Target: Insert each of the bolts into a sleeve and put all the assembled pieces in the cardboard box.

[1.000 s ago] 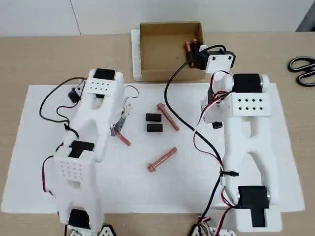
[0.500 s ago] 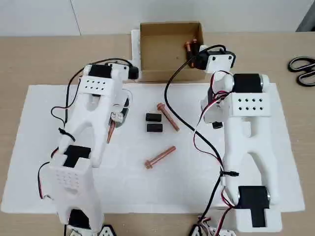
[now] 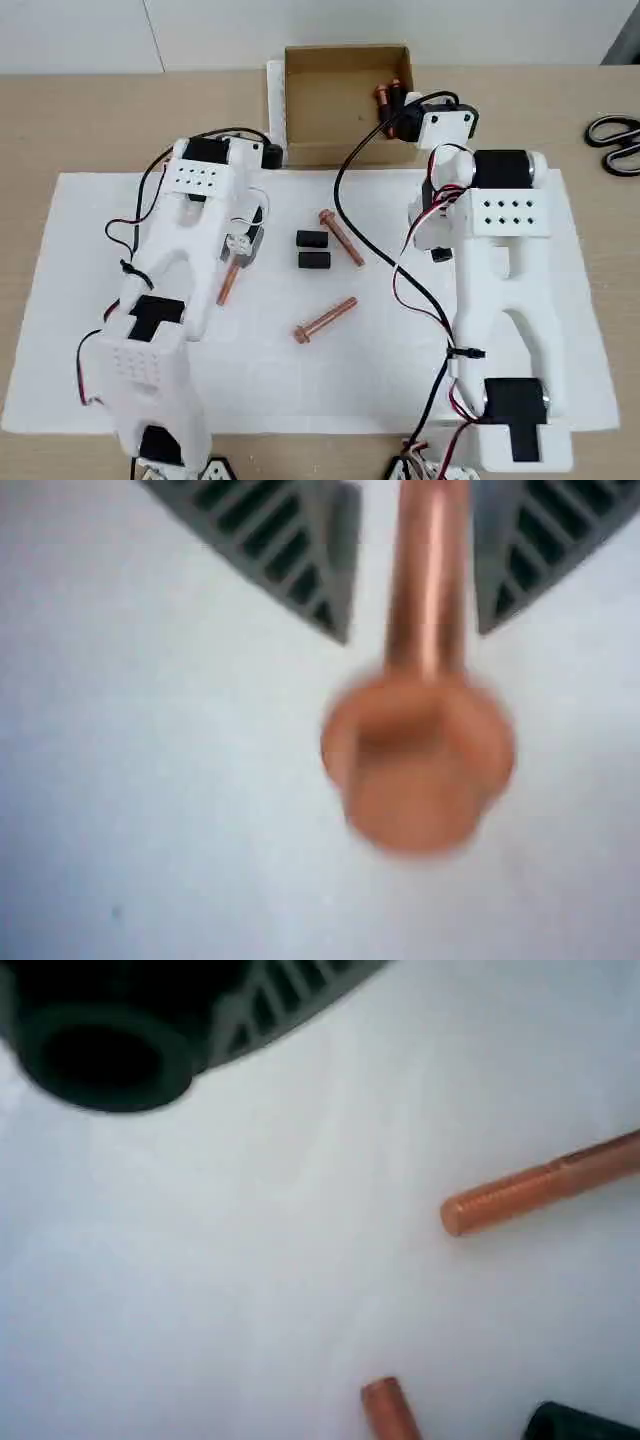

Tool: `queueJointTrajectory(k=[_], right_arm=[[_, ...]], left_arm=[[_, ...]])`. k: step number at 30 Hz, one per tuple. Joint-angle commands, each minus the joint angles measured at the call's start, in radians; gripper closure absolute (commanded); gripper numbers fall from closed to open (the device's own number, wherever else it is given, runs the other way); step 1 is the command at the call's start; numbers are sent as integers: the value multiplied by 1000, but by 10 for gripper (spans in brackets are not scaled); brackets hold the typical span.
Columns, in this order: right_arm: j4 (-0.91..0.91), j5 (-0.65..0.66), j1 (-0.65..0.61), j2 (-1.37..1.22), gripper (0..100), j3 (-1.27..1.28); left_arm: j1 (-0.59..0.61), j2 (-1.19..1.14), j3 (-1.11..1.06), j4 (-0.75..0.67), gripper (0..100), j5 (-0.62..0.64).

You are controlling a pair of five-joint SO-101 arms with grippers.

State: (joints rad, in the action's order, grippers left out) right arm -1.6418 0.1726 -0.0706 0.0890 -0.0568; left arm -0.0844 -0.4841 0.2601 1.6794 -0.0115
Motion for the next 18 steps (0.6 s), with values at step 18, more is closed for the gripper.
queueJointTrajectory(k=[18], right_arm=[[12,-12,5,42,981,-46]], left_arm=[[-5,61,10,-23,864,-34]])
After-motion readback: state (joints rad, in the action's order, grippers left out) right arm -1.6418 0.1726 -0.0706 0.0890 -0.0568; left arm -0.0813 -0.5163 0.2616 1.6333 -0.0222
